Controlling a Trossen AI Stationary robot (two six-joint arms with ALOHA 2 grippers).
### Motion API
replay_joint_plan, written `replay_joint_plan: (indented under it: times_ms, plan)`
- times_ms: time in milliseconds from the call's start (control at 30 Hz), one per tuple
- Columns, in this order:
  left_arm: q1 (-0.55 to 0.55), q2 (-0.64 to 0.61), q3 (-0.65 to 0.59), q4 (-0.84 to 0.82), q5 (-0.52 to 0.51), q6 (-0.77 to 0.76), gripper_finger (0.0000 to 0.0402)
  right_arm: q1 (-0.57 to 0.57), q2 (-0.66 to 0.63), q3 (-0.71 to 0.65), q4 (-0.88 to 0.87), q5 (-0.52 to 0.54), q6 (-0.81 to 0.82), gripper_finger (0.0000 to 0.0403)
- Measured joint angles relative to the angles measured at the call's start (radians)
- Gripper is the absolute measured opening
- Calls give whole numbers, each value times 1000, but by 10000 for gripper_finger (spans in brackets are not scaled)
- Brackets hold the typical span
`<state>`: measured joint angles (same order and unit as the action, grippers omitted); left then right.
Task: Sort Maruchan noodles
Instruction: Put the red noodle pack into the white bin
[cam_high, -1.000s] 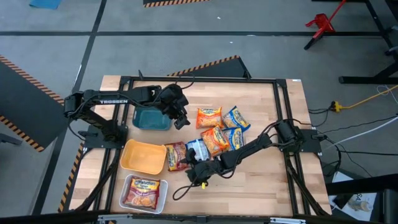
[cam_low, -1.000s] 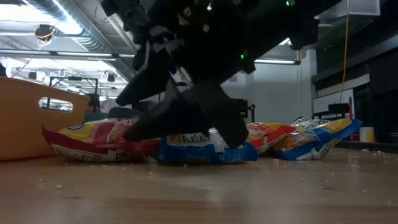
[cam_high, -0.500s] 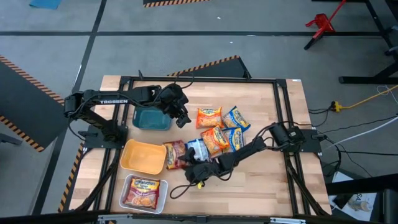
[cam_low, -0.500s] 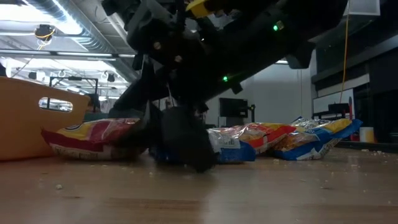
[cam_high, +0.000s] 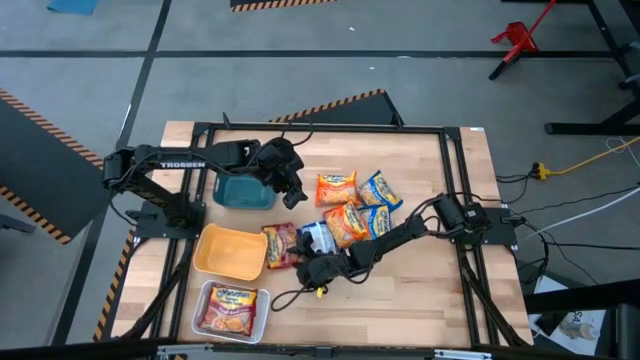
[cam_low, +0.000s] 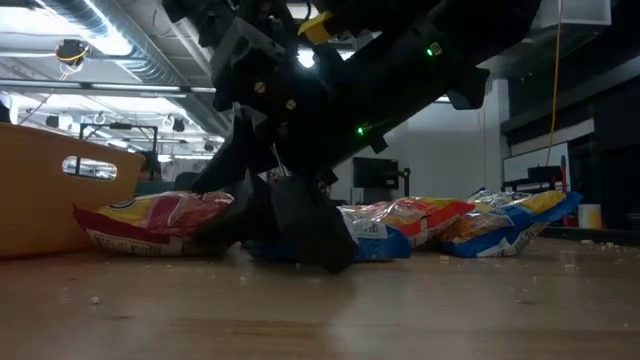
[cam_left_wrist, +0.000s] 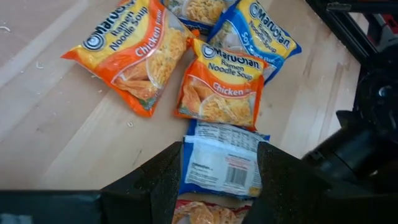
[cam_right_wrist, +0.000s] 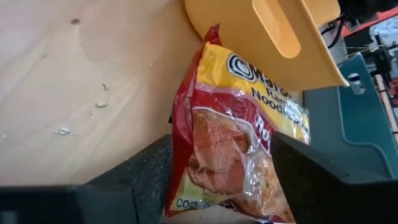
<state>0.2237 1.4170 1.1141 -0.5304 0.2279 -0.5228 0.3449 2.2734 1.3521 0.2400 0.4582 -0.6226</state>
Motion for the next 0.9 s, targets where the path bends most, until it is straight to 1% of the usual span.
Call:
replay_joint_plan:
  times_ms: [133, 233, 633, 700, 833, 900]
  plan:
    - [-12, 0, 0, 0, -2, 1, 200, 1, 0, -1, -1, 37, 4, 216]
    - [-18, 0, 0, 0, -2, 1, 200, 0, 0, -1, -6, 32, 0, 184]
    - [-18, 0, 0, 0, -2, 0, 200, 1, -1, -1, -22, 48, 40, 17]
    - [-18, 0, 0, 0, -2, 0, 200, 2, -1, -1, -24, 58, 47, 5]
    - [-18, 0, 0, 0, -2, 0, 200, 17, -14, -2, -47, 128, 71, 2]
    - [-18, 0, 0, 0, -1, 0, 200, 21, -33, -3, -81, 144, 94, 1]
